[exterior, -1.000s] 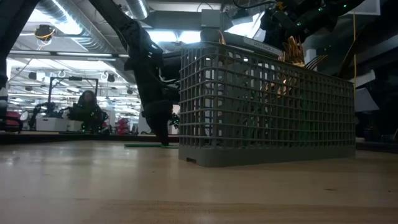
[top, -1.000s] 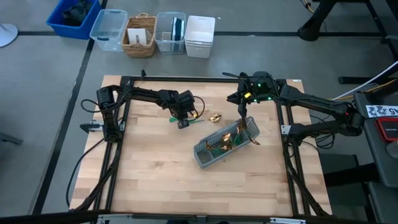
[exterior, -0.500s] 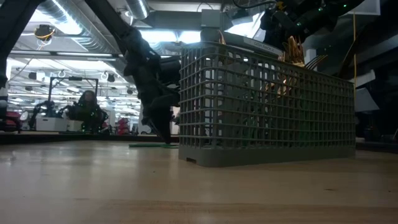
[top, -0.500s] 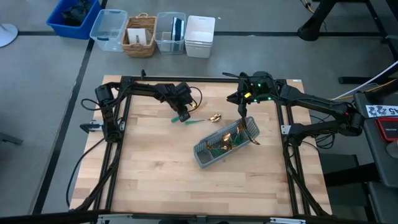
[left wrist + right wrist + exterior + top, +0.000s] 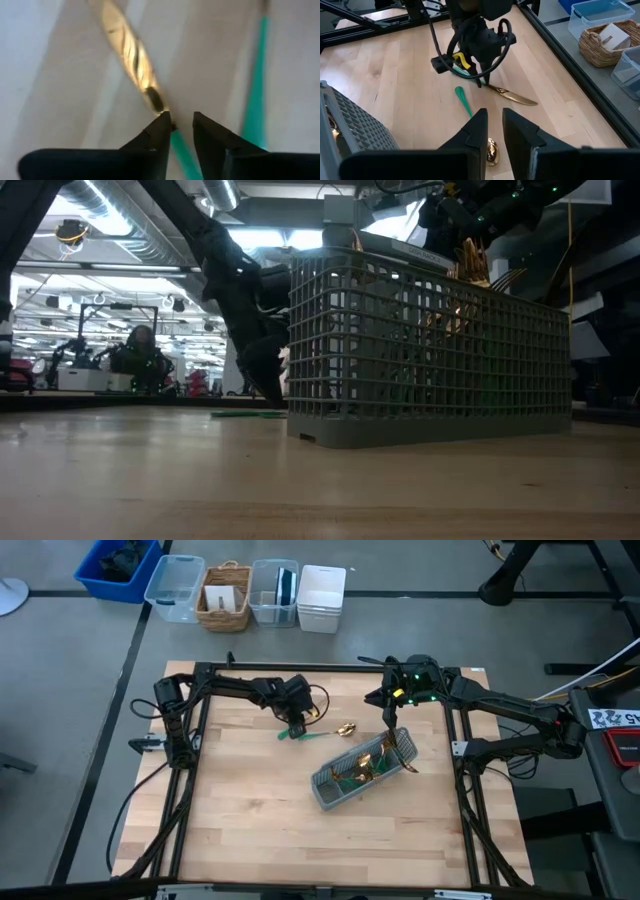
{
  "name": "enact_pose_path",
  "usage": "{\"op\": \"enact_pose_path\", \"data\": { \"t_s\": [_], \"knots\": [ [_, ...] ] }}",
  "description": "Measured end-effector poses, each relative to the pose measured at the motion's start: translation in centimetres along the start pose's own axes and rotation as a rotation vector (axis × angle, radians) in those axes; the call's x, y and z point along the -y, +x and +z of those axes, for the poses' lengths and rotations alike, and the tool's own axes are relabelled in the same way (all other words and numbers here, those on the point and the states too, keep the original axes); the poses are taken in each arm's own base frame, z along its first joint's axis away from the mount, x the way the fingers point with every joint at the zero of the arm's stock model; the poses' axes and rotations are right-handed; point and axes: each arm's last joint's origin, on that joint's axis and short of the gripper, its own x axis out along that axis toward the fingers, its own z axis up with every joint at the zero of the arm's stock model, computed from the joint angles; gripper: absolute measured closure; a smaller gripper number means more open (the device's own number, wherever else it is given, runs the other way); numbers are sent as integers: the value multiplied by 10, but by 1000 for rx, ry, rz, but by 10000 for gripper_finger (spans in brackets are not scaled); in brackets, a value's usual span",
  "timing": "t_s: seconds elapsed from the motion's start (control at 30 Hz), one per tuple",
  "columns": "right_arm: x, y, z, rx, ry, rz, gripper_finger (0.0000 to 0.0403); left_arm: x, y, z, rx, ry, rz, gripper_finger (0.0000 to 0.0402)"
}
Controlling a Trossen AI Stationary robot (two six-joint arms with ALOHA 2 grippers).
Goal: Sort silverware
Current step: Put the knife into the gray silverware organizer
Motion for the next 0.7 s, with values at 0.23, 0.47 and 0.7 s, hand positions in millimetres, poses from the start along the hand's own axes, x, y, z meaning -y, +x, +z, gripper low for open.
{"op": "enact_pose_path", "data": {
  "t_s": [0.23, 0.47, 0.7],
  "knots": [
    [0, 0, 0, 0, 0, 0, 340, 0, 0, 0, -15, -1, 115, 294],
    [0, 0, 0, 0, 0, 0, 340, 10, 1, 2, -13, 21, 102, 293],
    [0, 0, 0, 0, 0, 0, 340, 10, 1, 4, 17, -1, 120, 292]
  ]
}}
